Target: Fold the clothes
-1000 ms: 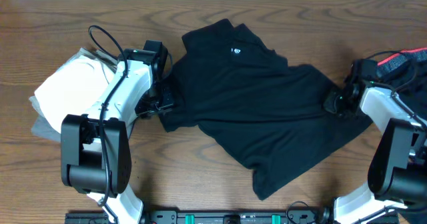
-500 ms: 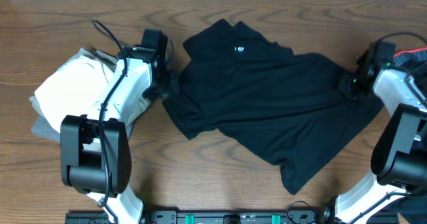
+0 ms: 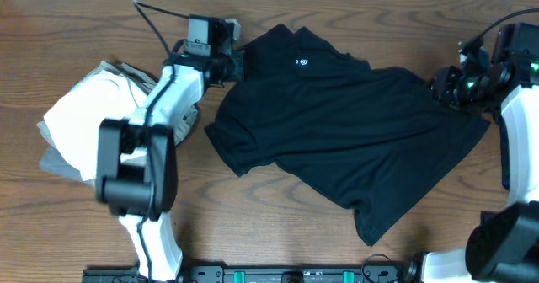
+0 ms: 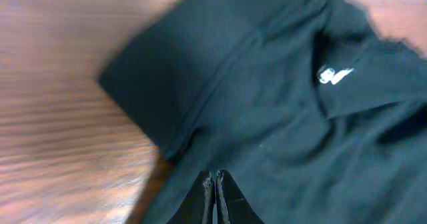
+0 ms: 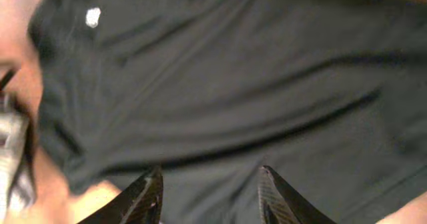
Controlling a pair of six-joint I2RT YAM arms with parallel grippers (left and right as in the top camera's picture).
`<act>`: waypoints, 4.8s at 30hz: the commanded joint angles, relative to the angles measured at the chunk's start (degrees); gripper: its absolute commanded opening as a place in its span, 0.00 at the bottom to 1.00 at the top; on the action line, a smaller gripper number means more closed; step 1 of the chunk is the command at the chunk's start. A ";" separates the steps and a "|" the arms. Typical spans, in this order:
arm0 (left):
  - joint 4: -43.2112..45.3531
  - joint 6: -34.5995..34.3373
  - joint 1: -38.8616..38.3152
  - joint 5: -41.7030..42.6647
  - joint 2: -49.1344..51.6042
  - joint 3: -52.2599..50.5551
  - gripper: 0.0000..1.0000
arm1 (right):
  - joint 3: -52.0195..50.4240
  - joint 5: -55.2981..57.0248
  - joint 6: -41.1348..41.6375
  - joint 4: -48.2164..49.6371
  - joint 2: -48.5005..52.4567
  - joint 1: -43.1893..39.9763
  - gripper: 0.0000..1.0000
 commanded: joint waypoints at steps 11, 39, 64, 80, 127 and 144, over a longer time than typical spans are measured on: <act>-3.87 -2.71 0.02 -17.70 7.72 0.35 0.06 | -15.54 5.16 8.22 -4.98 0.39 10.49 0.43; -7.15 -8.00 3.34 -19.41 5.33 2.62 0.42 | -31.65 39.23 17.68 18.45 0.28 -6.47 0.01; -23.45 -6.91 -0.79 -17.86 -25.81 2.62 0.65 | -17.05 12.24 28.72 38.60 21.99 -7.74 0.01; -25.11 -7.15 -2.78 -17.81 -26.18 2.62 0.66 | 12.02 11.82 37.35 45.18 47.04 -7.80 0.01; -38.77 -1.66 -2.78 -18.12 -27.19 2.62 0.74 | -13.44 12.35 10.03 -4.37 0.96 4.59 0.38; -38.38 -1.03 -2.78 -18.08 -27.23 2.62 0.76 | -43.21 27.10 29.55 19.10 1.14 -2.45 0.01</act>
